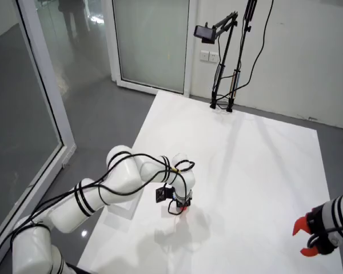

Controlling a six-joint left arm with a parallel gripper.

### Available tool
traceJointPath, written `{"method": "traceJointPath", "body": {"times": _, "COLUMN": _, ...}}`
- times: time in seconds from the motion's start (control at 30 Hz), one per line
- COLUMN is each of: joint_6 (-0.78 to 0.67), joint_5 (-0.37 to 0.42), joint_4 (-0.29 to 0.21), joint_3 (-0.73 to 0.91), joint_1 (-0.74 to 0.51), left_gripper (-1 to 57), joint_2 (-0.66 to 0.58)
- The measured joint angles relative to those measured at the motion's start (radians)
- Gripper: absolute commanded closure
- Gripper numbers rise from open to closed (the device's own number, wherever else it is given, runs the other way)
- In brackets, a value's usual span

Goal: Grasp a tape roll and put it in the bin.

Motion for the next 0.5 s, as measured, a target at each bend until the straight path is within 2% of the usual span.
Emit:
{"method": "traceJointPath", "body": {"times": 0.27, "joint_6": 0.031, "joint_5": 0.119, "joint_4": 0.012, "joint_3": -0.096, "joint_1": -0.005, "left_gripper": 57.2, "joint_2": -0.015}}
{"method": "traceJointPath", "body": {"times": 0.5, "joint_6": 0.048, "joint_5": 0.204, "joint_4": 0.026, "joint_3": -0.107, "joint_1": -0.001, "left_gripper": 57.2, "joint_2": -0.089}}
